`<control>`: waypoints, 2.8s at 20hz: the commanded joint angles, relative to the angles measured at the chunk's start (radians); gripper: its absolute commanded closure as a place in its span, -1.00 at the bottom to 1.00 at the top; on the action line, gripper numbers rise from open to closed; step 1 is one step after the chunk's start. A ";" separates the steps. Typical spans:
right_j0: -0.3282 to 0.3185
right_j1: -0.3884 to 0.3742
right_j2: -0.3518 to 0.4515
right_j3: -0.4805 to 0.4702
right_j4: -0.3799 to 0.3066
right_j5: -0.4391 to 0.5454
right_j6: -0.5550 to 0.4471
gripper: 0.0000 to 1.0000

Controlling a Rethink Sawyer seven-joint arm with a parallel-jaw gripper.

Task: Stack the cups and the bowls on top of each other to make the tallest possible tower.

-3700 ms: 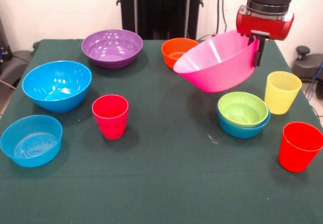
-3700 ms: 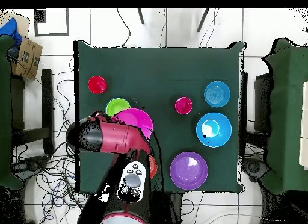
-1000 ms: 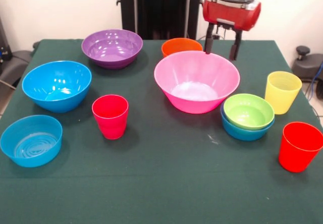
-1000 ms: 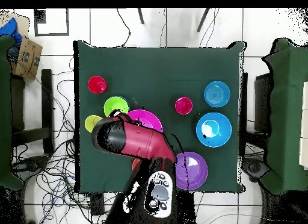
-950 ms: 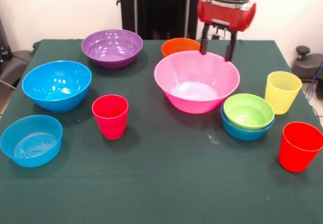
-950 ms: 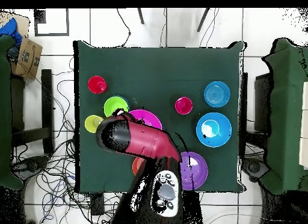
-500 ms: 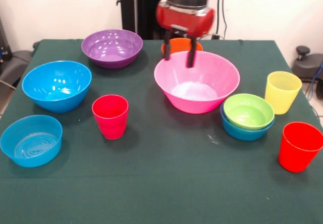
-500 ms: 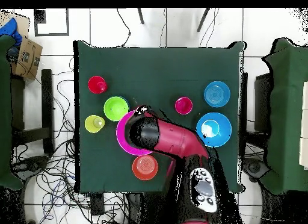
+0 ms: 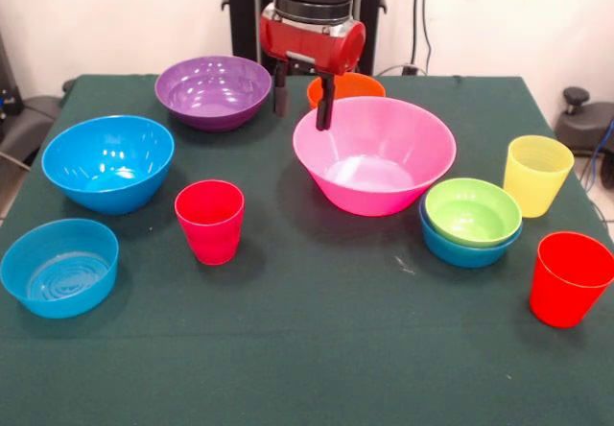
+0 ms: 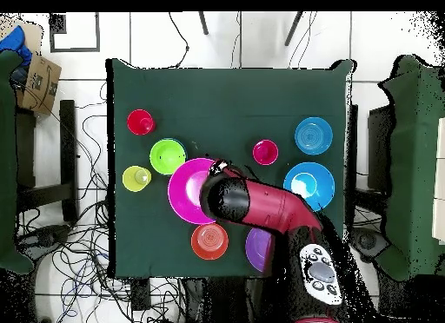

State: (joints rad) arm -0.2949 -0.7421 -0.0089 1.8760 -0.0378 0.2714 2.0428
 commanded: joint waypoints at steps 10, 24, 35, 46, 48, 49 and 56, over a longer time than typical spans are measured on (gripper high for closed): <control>-0.091 -0.013 0.184 0.150 -0.205 -0.014 -0.062 -1.00; -0.174 -0.038 0.233 0.237 -0.316 -0.045 -0.031 -1.00; -0.049 -0.037 0.207 0.165 -0.237 -0.009 0.088 -1.00; 0.059 0.056 0.144 0.028 -0.144 -0.047 0.161 -1.00; 0.070 0.069 0.135 0.010 -0.127 -0.050 0.166 -1.00; 0.080 0.073 0.124 -0.002 -0.124 -0.055 0.169 -1.00; 0.089 0.087 0.108 -0.043 -0.075 -0.032 0.170 1.00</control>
State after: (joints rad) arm -0.2069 -0.7219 0.0943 1.9300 -0.1780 0.2712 2.0428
